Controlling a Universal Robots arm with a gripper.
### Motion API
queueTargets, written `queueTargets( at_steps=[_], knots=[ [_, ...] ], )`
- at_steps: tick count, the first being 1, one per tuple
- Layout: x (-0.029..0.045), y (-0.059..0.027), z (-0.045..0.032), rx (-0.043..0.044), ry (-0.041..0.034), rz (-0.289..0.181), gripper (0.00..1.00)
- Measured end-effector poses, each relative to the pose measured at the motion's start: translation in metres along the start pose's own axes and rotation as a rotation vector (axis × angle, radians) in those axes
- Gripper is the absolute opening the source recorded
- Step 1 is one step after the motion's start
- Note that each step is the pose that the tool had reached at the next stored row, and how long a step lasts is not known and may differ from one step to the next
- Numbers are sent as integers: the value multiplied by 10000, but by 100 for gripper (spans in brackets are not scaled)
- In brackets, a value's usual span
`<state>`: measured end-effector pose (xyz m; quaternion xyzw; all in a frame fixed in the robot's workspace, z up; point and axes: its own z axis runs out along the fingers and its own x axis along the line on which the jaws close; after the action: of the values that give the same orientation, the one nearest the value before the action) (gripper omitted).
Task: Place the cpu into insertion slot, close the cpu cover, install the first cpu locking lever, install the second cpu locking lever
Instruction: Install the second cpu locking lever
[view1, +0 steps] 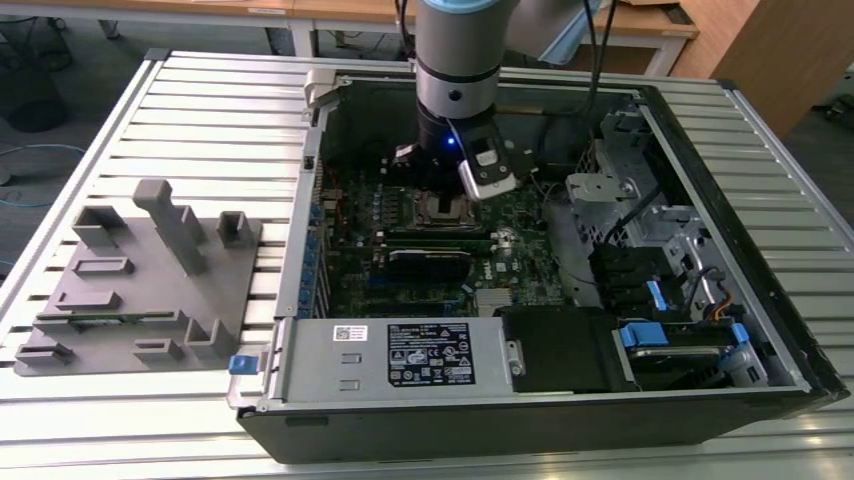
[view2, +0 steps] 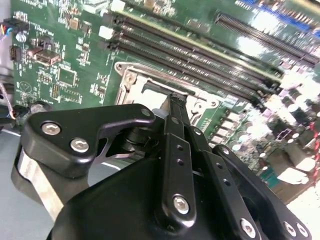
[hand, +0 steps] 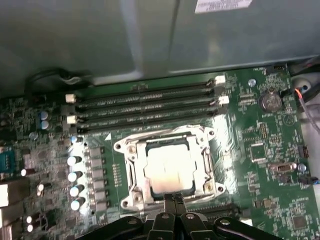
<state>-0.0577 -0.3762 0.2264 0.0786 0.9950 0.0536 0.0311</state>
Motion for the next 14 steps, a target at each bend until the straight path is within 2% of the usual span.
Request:
queueTargets(
  at_steps=[4,8,12,14],
  knots=[
    [-1,96,17,65,-13,11,11],
    [2,194,33,246,-41,0,11],
    [7,259,42,518,-84,-18,11],
    [7,262,43,555,-89,-22,11]
  ],
)
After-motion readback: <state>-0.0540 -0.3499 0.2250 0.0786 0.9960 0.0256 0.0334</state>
